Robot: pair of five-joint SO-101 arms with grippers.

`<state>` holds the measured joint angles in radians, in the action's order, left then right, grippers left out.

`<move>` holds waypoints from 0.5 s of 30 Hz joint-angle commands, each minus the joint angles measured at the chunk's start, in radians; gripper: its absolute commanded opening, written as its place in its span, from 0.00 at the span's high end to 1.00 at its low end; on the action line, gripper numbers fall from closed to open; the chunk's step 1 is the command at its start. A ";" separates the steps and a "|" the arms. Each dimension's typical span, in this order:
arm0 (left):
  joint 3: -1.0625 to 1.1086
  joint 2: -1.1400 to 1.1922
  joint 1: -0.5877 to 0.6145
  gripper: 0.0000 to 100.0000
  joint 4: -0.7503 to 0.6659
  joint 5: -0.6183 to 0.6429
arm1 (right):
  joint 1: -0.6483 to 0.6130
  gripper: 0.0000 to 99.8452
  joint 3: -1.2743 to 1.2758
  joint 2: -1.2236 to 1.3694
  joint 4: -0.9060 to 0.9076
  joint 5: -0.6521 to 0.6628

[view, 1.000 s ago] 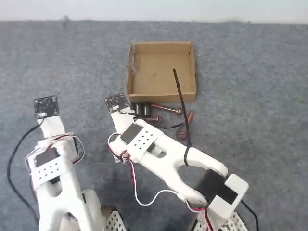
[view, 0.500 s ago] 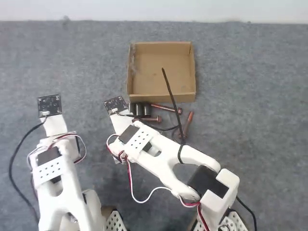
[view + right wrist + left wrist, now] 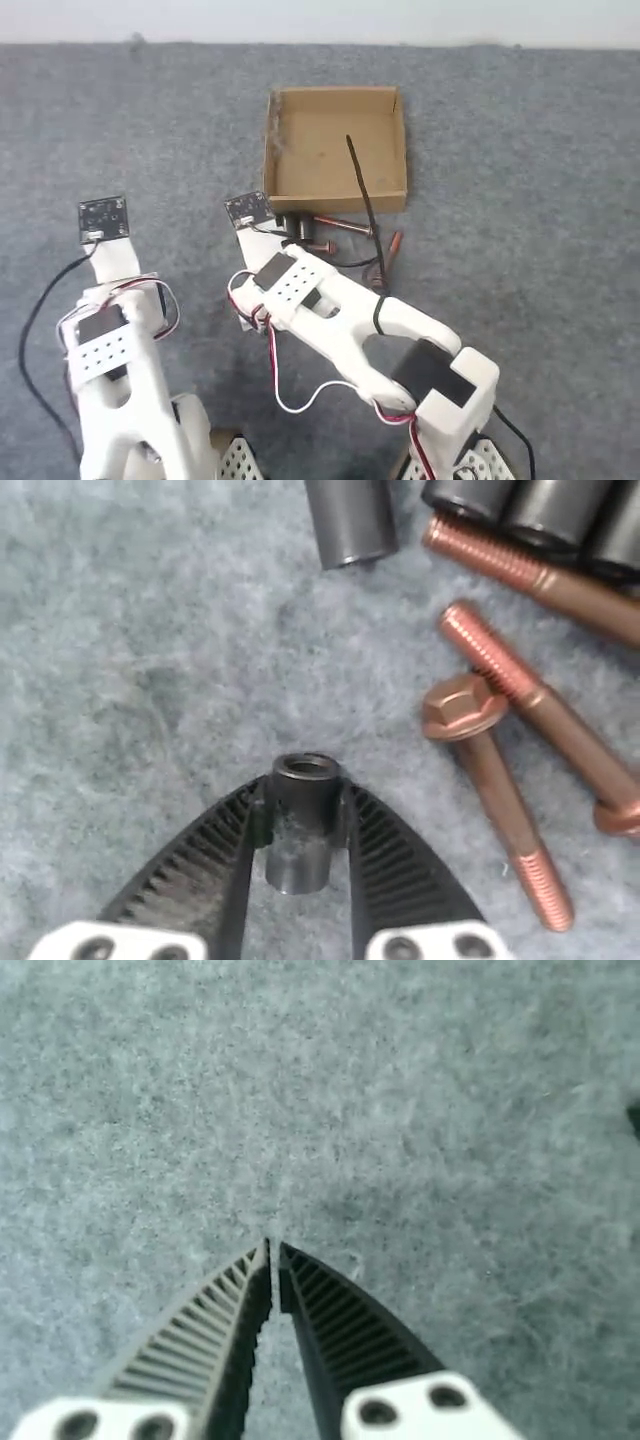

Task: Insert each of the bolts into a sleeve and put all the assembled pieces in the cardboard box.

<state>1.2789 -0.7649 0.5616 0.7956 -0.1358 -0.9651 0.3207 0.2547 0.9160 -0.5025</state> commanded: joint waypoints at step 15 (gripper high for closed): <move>-0.044 0.005 -0.005 0.99 -0.026 0.002 | 0.005 0.88 -0.043 0.027 -0.031 -0.005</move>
<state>1.2789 -0.7649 0.5616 0.7940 -0.1358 -0.9682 0.3130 0.2685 0.9344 -0.5025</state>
